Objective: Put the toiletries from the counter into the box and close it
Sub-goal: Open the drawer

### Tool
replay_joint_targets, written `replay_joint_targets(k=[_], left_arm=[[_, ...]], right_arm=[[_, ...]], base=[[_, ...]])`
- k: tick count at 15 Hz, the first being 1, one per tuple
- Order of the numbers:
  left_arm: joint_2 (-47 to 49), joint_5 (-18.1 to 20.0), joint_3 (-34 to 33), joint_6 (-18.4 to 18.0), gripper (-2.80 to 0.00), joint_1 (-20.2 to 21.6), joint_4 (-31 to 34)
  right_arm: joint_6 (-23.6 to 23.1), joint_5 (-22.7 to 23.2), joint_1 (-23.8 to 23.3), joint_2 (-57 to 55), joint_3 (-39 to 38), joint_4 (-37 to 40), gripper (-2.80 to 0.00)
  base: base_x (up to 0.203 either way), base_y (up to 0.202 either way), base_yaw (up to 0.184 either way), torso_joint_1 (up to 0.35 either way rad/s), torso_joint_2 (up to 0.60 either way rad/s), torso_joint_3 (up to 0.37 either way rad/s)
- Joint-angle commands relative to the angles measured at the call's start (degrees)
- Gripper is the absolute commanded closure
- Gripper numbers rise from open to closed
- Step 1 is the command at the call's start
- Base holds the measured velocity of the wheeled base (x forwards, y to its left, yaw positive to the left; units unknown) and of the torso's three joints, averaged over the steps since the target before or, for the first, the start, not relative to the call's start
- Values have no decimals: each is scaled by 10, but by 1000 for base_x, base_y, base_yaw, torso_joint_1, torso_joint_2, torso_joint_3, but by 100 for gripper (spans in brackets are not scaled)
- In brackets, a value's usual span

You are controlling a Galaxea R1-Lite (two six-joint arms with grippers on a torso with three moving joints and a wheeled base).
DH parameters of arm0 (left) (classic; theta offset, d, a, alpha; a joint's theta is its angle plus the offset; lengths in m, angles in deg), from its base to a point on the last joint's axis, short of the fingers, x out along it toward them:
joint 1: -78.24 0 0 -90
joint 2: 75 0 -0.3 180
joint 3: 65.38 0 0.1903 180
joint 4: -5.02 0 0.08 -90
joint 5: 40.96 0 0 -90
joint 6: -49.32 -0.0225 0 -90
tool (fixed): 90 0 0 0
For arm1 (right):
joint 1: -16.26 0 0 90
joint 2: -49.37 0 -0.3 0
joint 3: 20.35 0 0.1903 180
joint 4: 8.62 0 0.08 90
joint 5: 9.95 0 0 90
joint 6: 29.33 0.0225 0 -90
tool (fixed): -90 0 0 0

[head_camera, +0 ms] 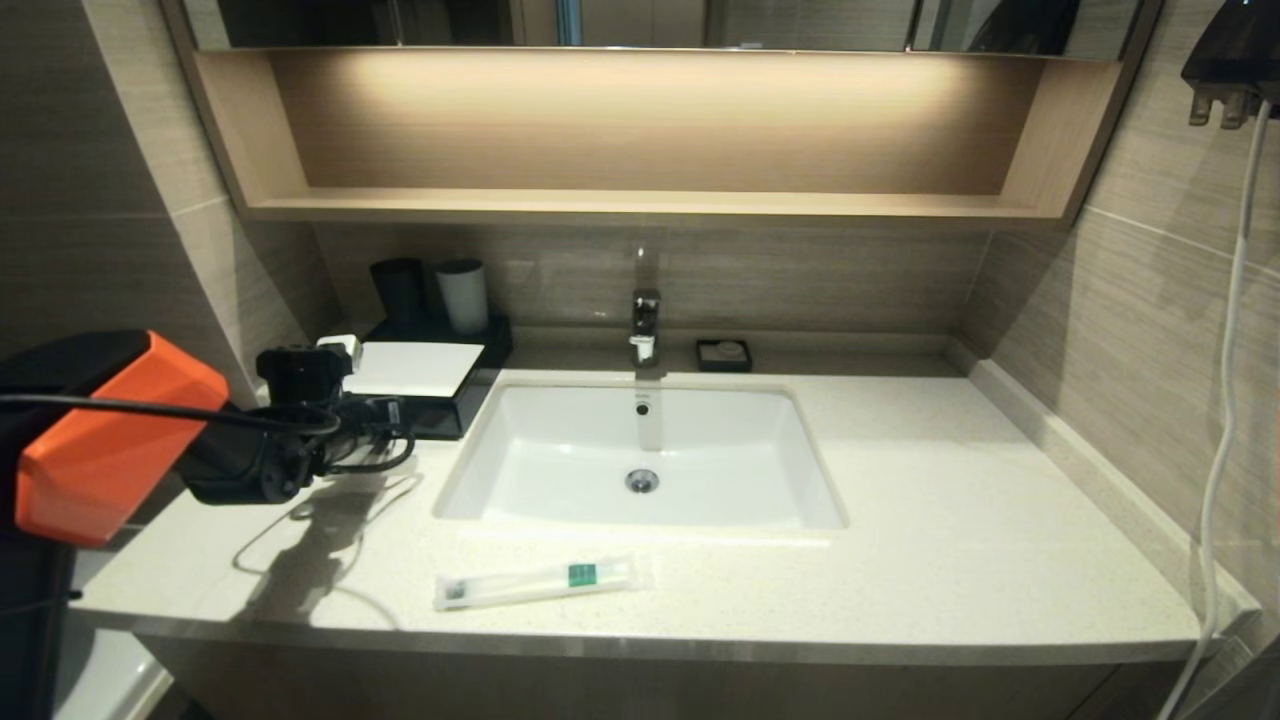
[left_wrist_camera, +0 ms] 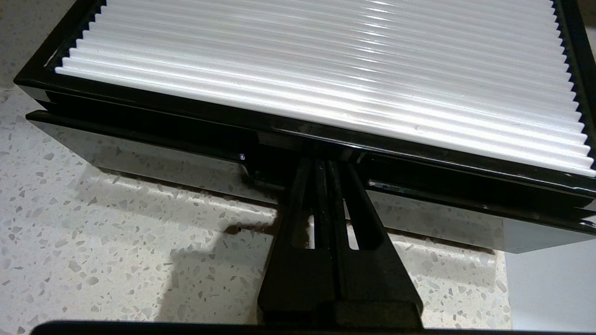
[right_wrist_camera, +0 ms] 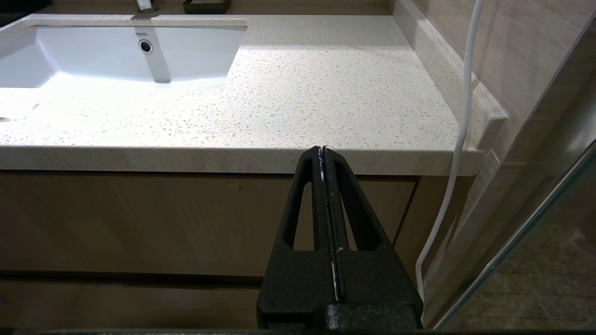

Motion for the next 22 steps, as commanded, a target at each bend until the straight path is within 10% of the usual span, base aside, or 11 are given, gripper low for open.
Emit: replay_joint_targets(k=[1, 22], left_arm=[[0, -1, 0, 1, 0, 1, -2], [-36, 0, -11, 0, 0, 7, 77]], right_arm=[[0, 0, 0, 0, 0, 0, 0], [0, 0, 0, 0, 0, 0, 0]], base=[[0, 0, 0, 0, 0, 0], [0, 0, 0, 0, 0, 0]])
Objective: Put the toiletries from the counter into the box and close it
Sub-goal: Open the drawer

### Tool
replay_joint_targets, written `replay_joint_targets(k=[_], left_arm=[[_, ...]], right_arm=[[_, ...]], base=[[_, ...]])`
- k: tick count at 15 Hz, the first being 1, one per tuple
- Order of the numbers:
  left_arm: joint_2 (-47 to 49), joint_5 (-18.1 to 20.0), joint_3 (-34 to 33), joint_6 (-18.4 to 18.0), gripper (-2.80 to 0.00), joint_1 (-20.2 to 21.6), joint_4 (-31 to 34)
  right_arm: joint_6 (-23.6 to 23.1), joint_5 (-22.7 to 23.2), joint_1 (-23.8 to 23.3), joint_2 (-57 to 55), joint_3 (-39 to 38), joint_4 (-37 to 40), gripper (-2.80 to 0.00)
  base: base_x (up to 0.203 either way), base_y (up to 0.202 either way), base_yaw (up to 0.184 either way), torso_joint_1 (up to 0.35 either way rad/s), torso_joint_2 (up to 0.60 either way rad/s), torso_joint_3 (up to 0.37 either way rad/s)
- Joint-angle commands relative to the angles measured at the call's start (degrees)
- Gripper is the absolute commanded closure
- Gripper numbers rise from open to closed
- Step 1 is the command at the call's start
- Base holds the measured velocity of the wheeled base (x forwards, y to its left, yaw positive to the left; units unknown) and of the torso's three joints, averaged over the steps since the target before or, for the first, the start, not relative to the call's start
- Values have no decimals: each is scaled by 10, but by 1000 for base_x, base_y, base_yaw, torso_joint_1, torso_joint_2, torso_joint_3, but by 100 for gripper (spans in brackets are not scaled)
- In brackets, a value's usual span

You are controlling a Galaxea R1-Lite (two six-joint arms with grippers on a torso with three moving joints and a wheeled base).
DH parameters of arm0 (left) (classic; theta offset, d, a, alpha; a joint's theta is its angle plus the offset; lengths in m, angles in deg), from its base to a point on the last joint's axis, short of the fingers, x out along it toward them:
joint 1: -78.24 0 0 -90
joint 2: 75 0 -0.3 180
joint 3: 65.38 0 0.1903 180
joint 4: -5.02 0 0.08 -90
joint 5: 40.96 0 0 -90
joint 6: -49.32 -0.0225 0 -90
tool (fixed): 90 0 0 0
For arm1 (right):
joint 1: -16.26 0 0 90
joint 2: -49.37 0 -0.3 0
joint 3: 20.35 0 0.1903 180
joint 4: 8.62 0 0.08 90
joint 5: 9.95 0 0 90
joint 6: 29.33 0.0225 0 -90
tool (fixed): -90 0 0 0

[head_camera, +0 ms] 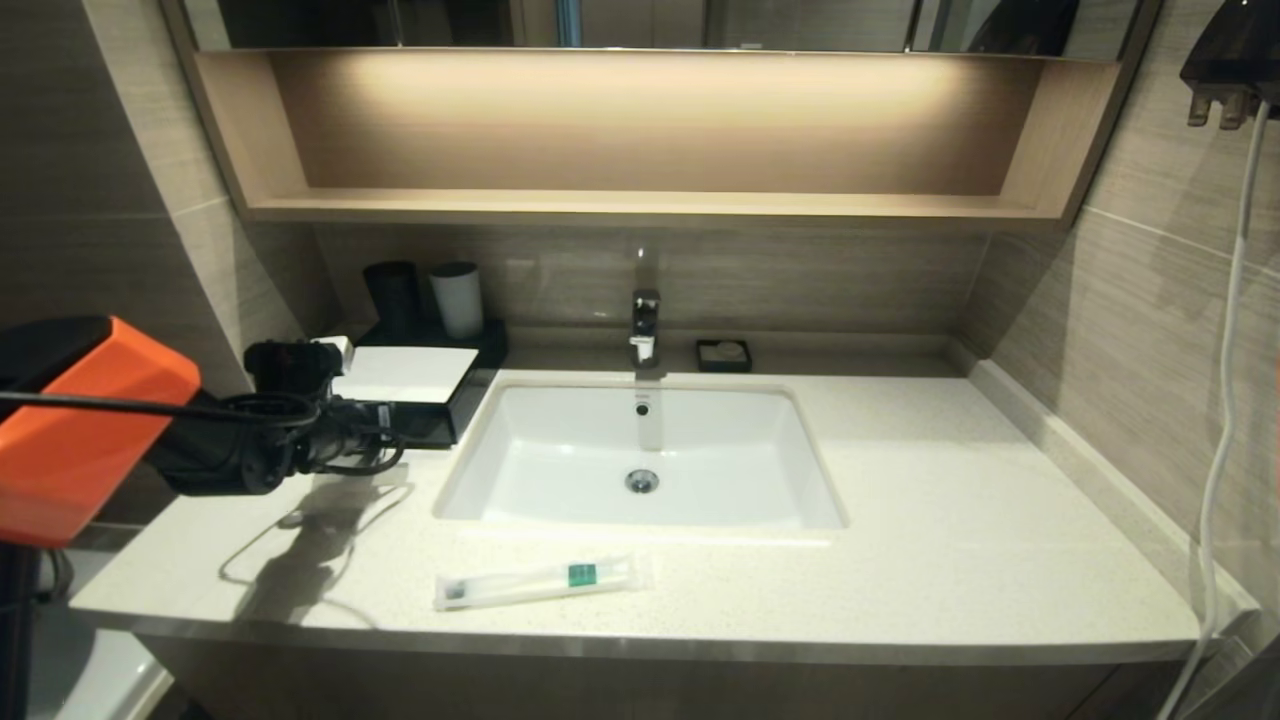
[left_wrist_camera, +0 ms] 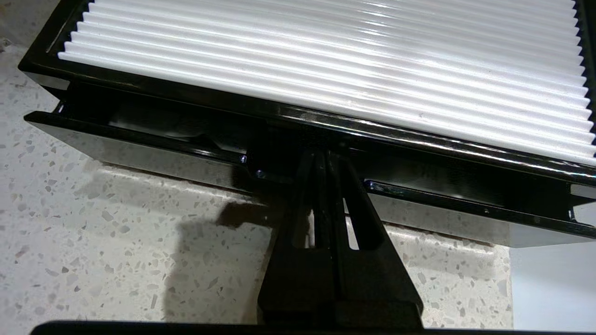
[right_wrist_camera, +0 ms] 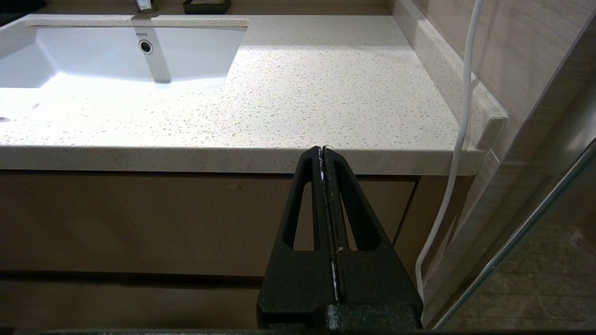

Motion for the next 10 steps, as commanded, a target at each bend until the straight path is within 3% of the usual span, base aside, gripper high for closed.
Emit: replay_joint_targets(k=[1, 10], left_arm=[[-5, 0, -1, 1, 0, 1, 2], [-21, 0, -5, 1, 0, 2, 56]], right_arm=[[0, 0, 0, 0, 0, 0, 0], [0, 0, 0, 0, 0, 0, 0]], base=[[0, 0, 0, 0, 0, 0], [0, 0, 0, 0, 0, 0]])
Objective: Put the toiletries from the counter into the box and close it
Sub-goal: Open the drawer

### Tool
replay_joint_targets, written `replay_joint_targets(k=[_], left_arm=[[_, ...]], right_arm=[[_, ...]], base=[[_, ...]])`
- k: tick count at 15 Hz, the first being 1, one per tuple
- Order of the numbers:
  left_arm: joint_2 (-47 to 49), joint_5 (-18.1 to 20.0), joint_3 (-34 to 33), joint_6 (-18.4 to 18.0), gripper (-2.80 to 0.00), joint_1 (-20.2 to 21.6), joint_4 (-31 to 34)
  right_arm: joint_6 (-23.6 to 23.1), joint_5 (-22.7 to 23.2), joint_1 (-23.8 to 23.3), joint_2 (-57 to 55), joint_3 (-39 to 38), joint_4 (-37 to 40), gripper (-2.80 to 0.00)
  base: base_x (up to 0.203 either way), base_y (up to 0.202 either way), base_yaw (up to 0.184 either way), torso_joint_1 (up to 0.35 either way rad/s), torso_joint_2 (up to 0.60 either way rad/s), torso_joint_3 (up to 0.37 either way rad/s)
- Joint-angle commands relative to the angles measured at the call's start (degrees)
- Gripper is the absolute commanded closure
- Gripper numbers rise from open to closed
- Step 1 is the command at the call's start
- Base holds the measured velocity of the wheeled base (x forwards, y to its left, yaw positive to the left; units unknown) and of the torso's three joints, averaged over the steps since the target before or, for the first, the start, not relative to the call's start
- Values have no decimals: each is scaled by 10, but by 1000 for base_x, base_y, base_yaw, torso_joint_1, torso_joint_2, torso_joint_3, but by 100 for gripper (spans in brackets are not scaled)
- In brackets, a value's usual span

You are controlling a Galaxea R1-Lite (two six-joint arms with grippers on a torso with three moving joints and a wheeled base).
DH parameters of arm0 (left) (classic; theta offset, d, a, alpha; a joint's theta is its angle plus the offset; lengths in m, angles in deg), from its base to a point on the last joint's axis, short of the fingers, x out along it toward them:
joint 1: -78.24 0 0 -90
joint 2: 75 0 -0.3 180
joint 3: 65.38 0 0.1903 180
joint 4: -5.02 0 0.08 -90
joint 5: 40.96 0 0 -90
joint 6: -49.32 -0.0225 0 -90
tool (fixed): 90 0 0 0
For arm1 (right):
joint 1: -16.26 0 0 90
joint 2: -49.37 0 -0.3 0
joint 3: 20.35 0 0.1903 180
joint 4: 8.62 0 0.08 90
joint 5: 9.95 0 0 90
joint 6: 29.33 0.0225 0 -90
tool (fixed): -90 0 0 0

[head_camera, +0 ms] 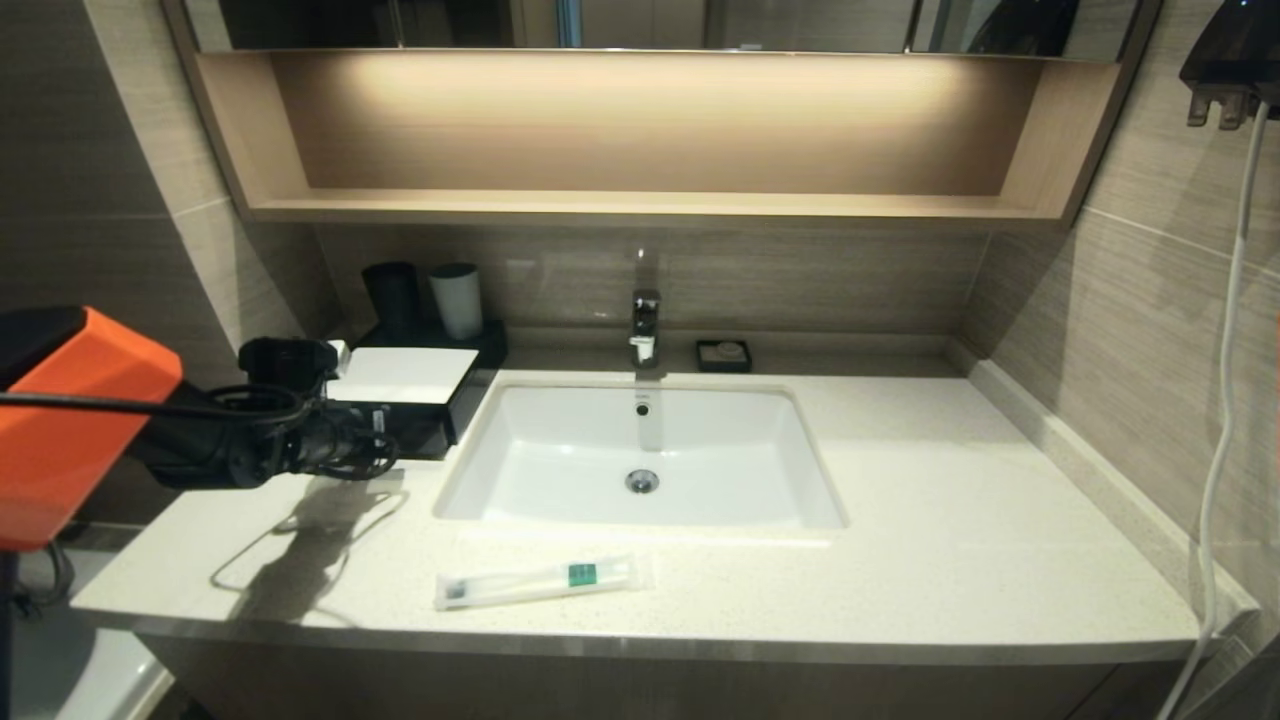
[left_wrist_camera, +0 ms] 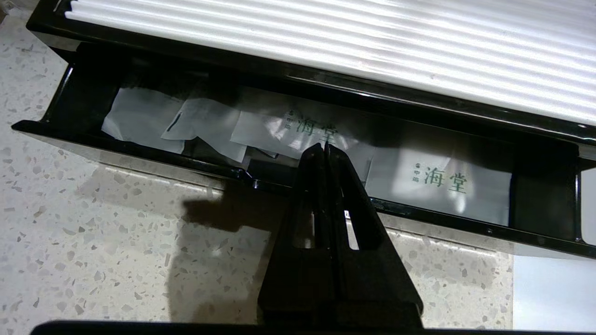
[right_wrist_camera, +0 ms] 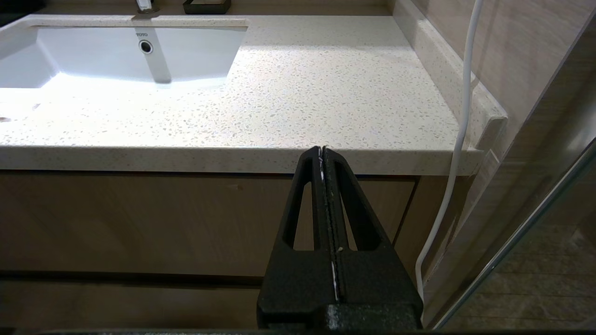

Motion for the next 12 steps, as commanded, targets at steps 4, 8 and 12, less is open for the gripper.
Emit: replay_joint_targets(k=[4, 8, 12], left_arm=[[-5, 0, 9, 0, 0, 0, 6], [-23, 2, 31, 0, 0, 5, 36], [-30, 3, 53, 0, 0, 10, 73]], right_arm=[[0, 0, 0, 0, 0, 0, 0], [0, 0, 0, 0, 0, 0, 0], [0, 0, 0, 0, 0, 0, 0]], base=[[0, 0, 0, 0, 0, 0], [0, 0, 0, 0, 0, 0], [0, 0, 0, 0, 0, 0]])
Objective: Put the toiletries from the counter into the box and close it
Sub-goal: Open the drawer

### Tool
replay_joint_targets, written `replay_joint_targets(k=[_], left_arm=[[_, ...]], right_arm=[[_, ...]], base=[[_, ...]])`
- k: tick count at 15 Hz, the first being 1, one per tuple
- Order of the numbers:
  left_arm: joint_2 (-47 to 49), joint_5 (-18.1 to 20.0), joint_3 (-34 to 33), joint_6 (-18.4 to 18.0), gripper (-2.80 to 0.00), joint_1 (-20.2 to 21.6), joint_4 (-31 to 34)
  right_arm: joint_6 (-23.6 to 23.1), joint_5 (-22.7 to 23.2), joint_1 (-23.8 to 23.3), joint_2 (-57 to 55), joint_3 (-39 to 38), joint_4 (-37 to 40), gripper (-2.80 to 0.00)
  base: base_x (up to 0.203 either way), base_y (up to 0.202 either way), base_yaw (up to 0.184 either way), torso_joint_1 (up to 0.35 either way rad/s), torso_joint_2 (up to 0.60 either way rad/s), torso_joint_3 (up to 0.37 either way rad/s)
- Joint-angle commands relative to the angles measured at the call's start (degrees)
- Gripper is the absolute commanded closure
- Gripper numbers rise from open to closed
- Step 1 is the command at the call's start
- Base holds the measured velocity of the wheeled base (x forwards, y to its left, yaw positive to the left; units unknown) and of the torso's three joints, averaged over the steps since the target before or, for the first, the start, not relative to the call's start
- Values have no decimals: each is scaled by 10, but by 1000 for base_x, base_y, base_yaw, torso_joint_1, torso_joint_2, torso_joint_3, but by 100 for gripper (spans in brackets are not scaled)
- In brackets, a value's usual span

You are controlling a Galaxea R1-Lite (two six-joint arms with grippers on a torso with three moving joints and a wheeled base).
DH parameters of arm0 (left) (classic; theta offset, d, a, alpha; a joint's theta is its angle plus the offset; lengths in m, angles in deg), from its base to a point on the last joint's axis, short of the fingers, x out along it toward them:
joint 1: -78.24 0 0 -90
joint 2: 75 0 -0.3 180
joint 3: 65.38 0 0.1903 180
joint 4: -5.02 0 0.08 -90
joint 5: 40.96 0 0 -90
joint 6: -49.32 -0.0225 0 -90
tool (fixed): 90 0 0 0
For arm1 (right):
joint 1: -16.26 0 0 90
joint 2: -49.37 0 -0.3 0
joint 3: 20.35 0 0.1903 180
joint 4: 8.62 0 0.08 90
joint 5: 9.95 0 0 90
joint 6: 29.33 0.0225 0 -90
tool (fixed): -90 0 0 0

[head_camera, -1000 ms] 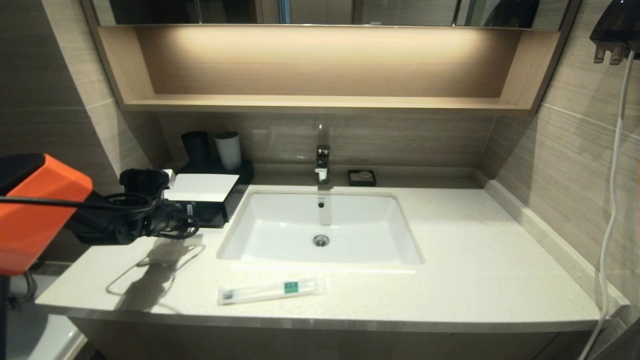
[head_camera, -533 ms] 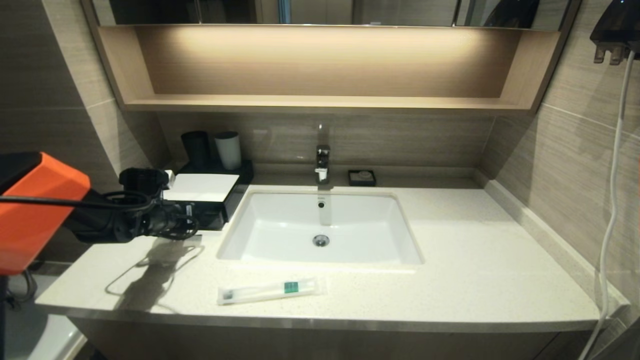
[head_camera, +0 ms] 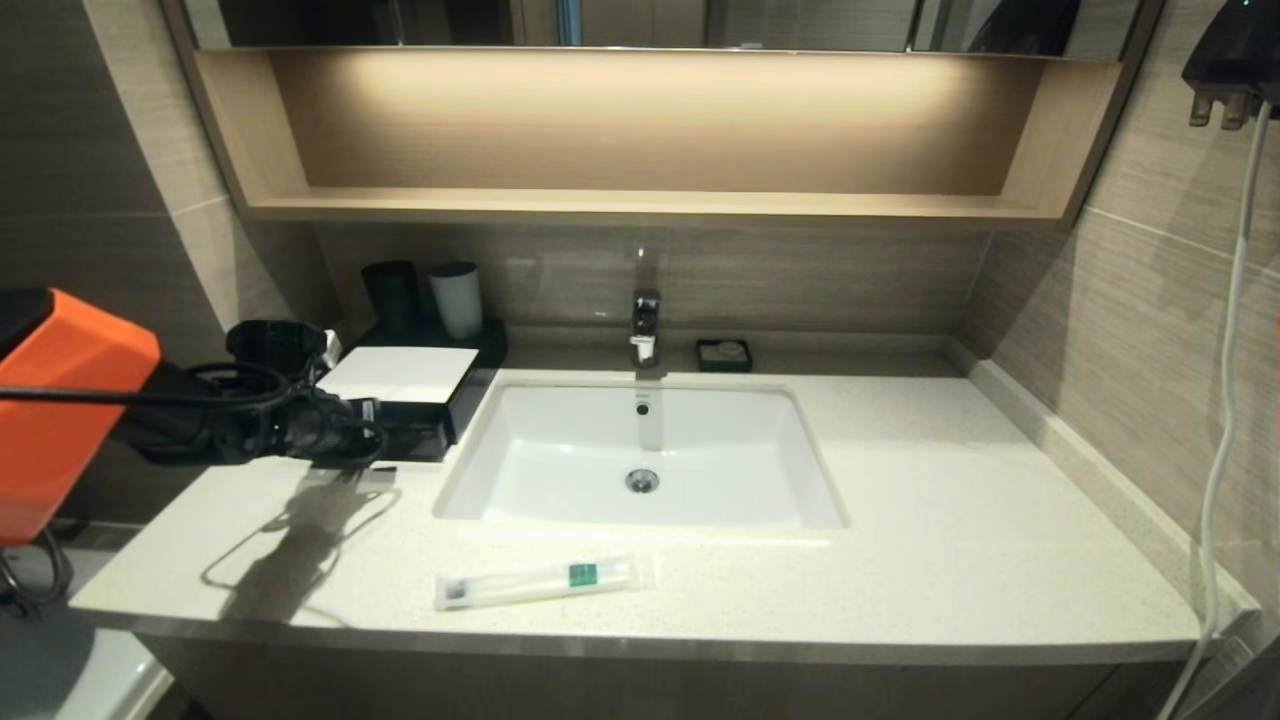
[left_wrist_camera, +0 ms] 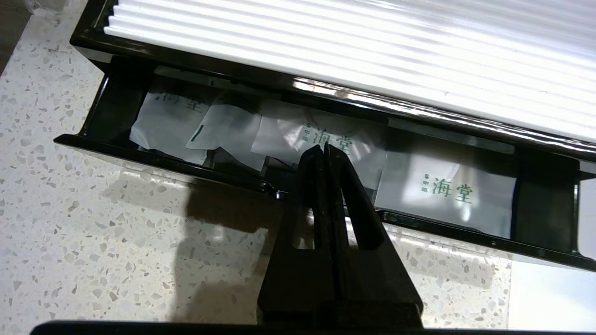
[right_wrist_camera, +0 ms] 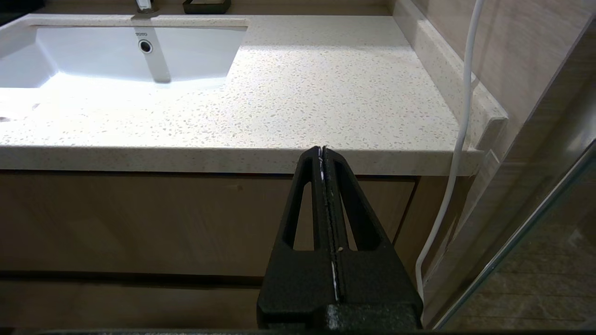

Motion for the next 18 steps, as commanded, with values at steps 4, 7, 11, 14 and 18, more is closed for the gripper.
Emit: replay_joint_targets(k=[4, 7, 11, 14, 18], left_arm=[[-17, 1, 20, 1, 0, 1, 23], [-15, 1, 22, 1, 0, 0, 24], [-21, 1, 16, 5, 0, 0, 24], [-27, 1, 15, 5, 0, 0, 35], [-16, 1, 32, 5, 0, 0, 39]], right_arm=[[0, 0, 0, 0, 0, 0, 0], [0, 0, 0, 0, 0, 0, 0], [0, 0, 0, 0, 0, 0, 0], [0, 0, 0, 0, 0, 0, 0], [0, 0, 0, 0, 0, 0, 0]], base=[[0, 0, 0, 0, 0, 0], [0, 0, 0, 0, 0, 0], [0, 0, 0, 0, 0, 0], [0, 0, 0, 0, 0, 0], [0, 0, 0, 0, 0, 0]])
